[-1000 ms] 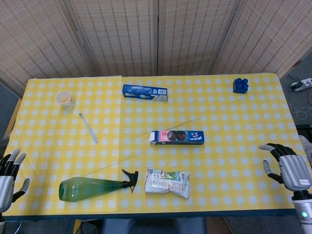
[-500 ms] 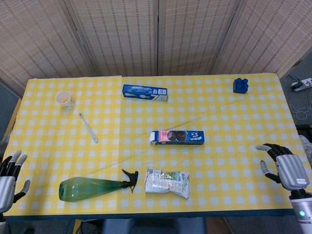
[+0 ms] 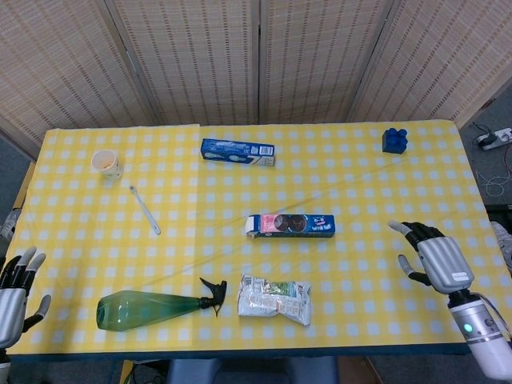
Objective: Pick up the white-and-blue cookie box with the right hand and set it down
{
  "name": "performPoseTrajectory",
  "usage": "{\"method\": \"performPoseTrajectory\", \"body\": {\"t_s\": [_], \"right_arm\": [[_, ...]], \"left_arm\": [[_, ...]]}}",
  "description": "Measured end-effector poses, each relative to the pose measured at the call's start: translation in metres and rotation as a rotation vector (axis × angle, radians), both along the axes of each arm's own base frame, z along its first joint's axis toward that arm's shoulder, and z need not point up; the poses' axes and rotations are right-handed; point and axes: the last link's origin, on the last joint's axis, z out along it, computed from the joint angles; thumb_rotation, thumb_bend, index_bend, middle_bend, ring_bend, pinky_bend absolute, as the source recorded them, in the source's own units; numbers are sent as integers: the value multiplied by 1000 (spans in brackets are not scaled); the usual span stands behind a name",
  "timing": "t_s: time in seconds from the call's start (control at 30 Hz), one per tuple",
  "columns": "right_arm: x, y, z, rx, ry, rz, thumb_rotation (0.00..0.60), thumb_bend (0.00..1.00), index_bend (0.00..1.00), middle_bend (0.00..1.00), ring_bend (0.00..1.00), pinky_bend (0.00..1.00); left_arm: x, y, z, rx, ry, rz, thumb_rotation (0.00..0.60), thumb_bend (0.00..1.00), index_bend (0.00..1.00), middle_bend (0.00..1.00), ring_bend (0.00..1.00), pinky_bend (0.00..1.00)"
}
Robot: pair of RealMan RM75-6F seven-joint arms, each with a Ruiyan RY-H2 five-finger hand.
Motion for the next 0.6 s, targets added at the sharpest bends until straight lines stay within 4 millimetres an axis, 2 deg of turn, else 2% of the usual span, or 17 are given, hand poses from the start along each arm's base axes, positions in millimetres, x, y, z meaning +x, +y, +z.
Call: {"method": "performPoseTrajectory", "body": {"t_s": [0.3, 0.47, 0.6], "right_arm": [[42, -55, -23, 134, 97, 27, 600, 243, 68, 154, 138, 296], [63, -82, -46, 188, 118, 38, 600, 225, 68, 153, 138, 296], [71, -98, -64, 221, 137, 31, 600, 225, 68, 154, 138, 296]], "left_arm": [[-2, 0, -1, -3, -3, -2, 600, 372, 160, 72, 95, 20], [-1, 0, -1, -2, -3, -2, 600, 372, 168, 72, 95, 20], [-4, -2, -1, -1, -4, 8, 600, 372, 183, 72, 95, 20]]}}
